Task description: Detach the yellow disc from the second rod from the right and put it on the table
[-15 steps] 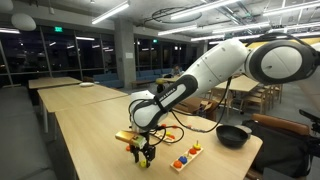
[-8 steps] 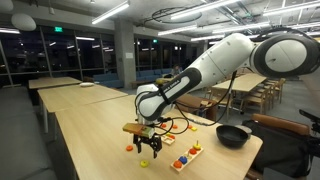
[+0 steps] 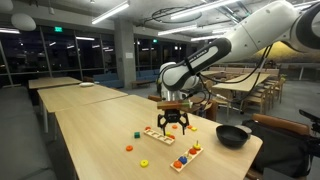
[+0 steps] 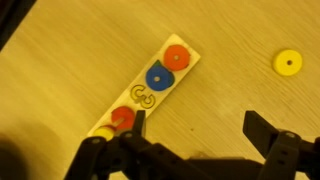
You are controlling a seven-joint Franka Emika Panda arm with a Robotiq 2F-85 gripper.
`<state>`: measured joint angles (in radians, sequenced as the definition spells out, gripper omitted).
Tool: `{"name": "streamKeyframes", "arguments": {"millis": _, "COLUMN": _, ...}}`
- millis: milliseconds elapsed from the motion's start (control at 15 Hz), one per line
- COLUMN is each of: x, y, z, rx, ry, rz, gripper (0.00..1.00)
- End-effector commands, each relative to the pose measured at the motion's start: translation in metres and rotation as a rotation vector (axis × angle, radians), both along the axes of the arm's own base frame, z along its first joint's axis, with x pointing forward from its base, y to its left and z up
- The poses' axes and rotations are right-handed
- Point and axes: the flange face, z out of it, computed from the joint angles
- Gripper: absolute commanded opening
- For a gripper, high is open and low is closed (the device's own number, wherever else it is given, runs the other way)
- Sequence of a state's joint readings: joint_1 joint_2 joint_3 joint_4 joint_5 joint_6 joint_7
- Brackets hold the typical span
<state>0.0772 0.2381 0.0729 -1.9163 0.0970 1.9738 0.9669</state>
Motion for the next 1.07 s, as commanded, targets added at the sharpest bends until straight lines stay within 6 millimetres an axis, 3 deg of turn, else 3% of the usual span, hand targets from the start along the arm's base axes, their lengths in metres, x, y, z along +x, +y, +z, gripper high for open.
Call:
{"name": "streamKeyframes", "arguments": {"millis": 0, "x": -0.057, "y": -0.044, "z": 0.045, "rx": -0.014, "ry": 0.014, "rz": 0.196, "gripper": 1.0}}
{"name": "streamKeyframes", "arguments": {"millis": 533, "x": -0.167, "y": -0.125, "z": 0.112, "rx": -0.09, "ry": -0.126, "rz": 0.555, "gripper": 1.0}}
{"name": "streamKeyframes", "arguments": {"millis": 733, "x": -0.205, "y": -0.14, "z": 0.124, "rx": -0.077, "ry": -0.198, "rz": 0.666, "gripper": 1.0}}
{"name": "streamKeyframes", "arguments": {"millis": 1000, "x": -0.242, "y": -0.148, "z": 0.133, "rx": -0.053, "ry": -0.346, "rz": 0.752, "gripper": 1.0}}
